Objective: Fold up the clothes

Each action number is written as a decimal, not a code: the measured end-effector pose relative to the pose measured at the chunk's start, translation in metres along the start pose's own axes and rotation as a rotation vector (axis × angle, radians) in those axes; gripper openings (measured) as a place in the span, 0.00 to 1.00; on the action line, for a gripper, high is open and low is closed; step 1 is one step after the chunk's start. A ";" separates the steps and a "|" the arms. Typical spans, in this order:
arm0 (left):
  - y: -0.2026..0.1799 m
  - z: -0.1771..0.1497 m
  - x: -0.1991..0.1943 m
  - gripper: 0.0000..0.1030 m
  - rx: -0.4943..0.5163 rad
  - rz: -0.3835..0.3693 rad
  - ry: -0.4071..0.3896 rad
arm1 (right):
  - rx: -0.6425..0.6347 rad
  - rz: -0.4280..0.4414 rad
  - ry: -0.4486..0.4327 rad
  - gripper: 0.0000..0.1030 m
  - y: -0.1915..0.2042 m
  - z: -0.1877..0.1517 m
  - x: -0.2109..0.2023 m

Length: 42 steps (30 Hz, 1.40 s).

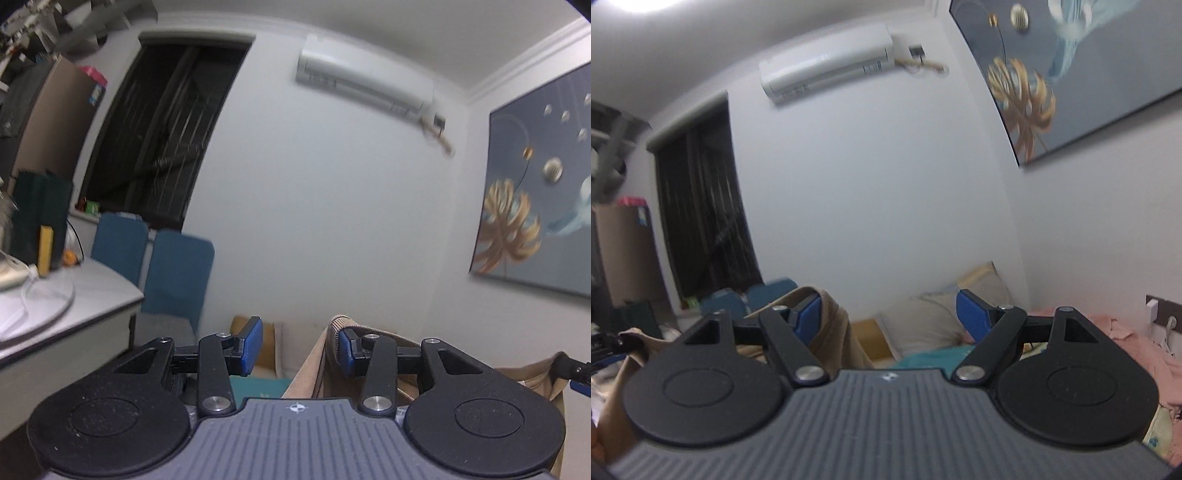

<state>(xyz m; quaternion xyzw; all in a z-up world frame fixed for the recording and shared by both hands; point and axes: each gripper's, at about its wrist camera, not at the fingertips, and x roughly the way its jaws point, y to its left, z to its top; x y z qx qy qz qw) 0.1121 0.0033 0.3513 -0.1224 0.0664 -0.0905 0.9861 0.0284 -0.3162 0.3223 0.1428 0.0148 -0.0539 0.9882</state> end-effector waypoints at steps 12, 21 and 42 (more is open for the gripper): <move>0.079 -0.192 0.388 0.58 0.041 0.067 0.190 | -0.080 -0.114 0.189 0.77 -0.082 -0.200 0.339; 0.137 -0.382 0.583 0.69 0.161 0.125 0.570 | -0.191 -0.153 0.553 0.75 -0.127 -0.377 0.538; 0.135 -0.369 0.434 0.99 0.149 0.006 0.531 | -0.115 -0.019 0.601 0.75 -0.095 -0.356 0.389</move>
